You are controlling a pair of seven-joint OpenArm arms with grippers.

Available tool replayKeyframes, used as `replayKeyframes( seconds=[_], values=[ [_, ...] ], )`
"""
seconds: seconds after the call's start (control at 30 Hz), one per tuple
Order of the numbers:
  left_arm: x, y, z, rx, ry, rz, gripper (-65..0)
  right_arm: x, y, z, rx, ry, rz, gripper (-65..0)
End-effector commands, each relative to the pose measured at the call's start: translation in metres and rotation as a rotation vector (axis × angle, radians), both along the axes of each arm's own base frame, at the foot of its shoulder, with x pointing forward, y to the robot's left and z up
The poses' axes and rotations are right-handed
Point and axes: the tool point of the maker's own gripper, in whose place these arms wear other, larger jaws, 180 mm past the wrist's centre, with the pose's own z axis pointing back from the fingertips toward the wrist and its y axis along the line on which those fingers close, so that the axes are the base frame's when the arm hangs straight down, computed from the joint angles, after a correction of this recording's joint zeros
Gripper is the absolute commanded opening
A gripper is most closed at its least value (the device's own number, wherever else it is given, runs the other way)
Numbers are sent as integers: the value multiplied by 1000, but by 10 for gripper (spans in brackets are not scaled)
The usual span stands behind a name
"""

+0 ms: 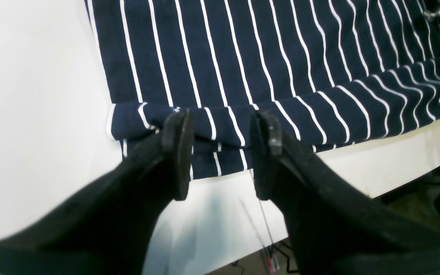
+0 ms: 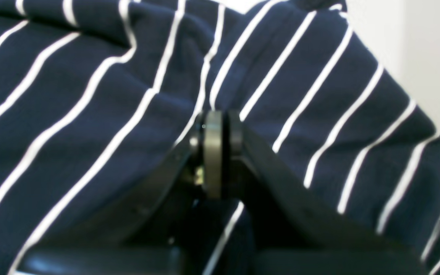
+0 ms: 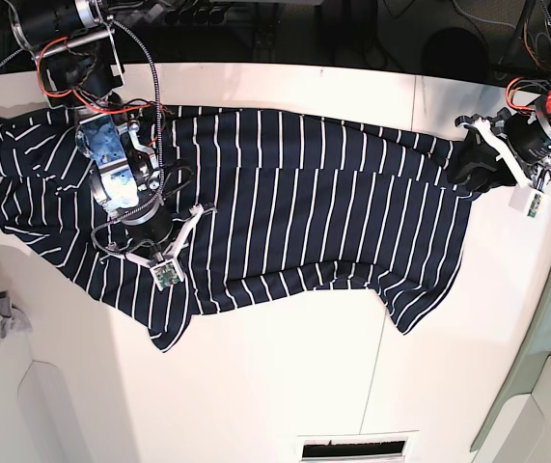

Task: Layout the t-shirt on the table in an organized manner, then fold the t-shirt properly

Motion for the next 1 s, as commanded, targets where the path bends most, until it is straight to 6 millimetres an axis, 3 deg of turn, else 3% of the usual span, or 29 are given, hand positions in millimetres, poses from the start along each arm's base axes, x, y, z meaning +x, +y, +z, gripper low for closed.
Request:
replayKeyframes(
  seconds=[0.0,0.33,0.57,0.67,0.7,0.97],
  values=[
    [7,1,12,-5,-48,-7,-379,19,0,27,5,-80,-8,-650],
    [8,1,13,-6,-54,-5,-379,31,4,68,-8,-119,-33,-650],
    [8,1,13,-6,-54,-5,-379,31,4,69,-6,-121,-32,-650],
    [8,1,13,-6,-54,-5,-379,31,4,69,-7,-120,-33,-545],
    [8,1,13,-6,-54,-5,-379,31,4,69,-7,-119,-33,-539],
    [8,1,13,-6,-54,-6,-379,31,3,69,-11,-121,-38,-539]
  ],
)
